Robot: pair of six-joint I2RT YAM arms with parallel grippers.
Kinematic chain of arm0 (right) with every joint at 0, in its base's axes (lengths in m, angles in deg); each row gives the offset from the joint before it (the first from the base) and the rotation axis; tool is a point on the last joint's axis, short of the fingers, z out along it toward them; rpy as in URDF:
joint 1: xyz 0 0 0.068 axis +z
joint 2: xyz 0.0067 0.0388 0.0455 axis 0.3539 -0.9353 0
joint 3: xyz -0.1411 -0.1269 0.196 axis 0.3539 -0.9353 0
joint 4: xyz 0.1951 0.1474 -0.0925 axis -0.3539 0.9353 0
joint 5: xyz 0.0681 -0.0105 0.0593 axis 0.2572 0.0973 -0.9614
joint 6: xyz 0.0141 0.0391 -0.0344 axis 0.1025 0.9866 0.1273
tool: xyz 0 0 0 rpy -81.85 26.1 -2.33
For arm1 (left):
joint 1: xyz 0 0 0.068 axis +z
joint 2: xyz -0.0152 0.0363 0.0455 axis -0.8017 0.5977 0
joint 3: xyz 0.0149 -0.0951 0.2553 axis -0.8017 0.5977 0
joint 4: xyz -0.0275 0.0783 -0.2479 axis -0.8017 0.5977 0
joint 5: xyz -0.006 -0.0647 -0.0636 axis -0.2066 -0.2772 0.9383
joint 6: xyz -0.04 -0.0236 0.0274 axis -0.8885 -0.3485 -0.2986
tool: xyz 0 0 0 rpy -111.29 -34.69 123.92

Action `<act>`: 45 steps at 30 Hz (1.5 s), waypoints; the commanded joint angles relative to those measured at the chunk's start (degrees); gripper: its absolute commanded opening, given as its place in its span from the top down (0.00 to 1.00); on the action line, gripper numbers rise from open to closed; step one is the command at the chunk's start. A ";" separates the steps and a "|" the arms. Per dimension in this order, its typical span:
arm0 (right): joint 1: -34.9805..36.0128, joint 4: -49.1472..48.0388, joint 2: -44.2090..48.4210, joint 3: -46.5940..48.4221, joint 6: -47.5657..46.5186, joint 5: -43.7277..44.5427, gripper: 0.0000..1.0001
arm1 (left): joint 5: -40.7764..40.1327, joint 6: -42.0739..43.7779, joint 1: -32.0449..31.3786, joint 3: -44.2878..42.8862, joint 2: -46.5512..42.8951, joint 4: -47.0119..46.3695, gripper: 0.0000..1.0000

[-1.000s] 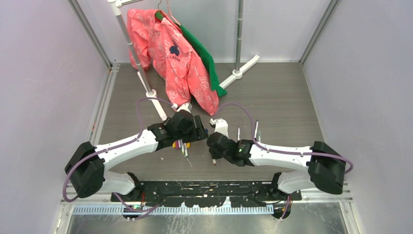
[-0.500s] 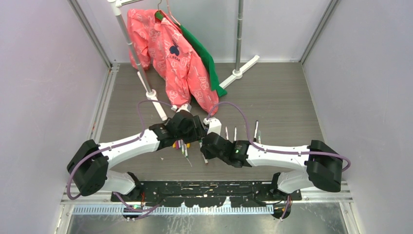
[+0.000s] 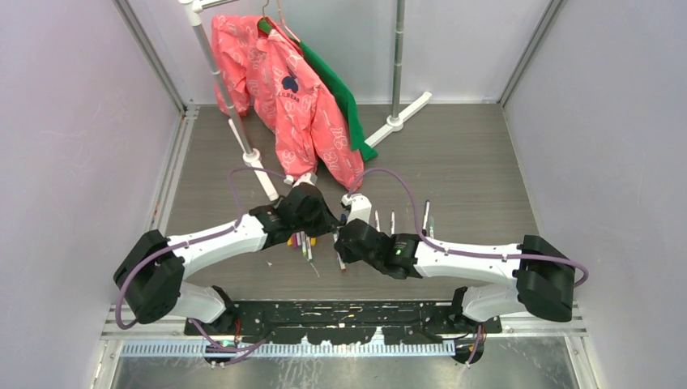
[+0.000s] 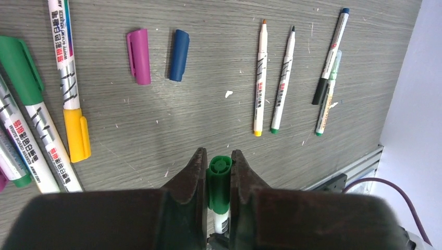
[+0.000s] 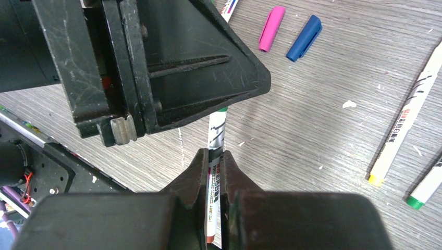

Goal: Open the pen caps

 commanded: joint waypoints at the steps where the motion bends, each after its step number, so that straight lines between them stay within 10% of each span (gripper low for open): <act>1: 0.33 -3.47 2.10 -0.05 -0.94 0.19 0.99 | 0.48 0.00 0.00 0.65 -0.23 -4.47 1.00; 18: 0.26 -5.76 -0.73 0.06 -1.55 -0.31 0.75 | 6.21 1.75 0.00 4.53 -2.34 -14.30 1.00; 27: -0.22 -8.16 -2.05 -1.79 -0.87 -0.43 0.77 | 6.58 0.02 0.15 4.99 -3.54 -16.17 1.00; 31: -0.43 -8.46 -1.73 -3.01 -0.21 -0.33 0.99 | 5.74 -0.87 0.30 5.40 -4.09 -16.91 1.00; 45: 0.53 -1.01 -3.62 -6.12 5.60 2.15 0.99 | -1.89 -11.25 7.72 2.33 -2.98 -16.93 1.00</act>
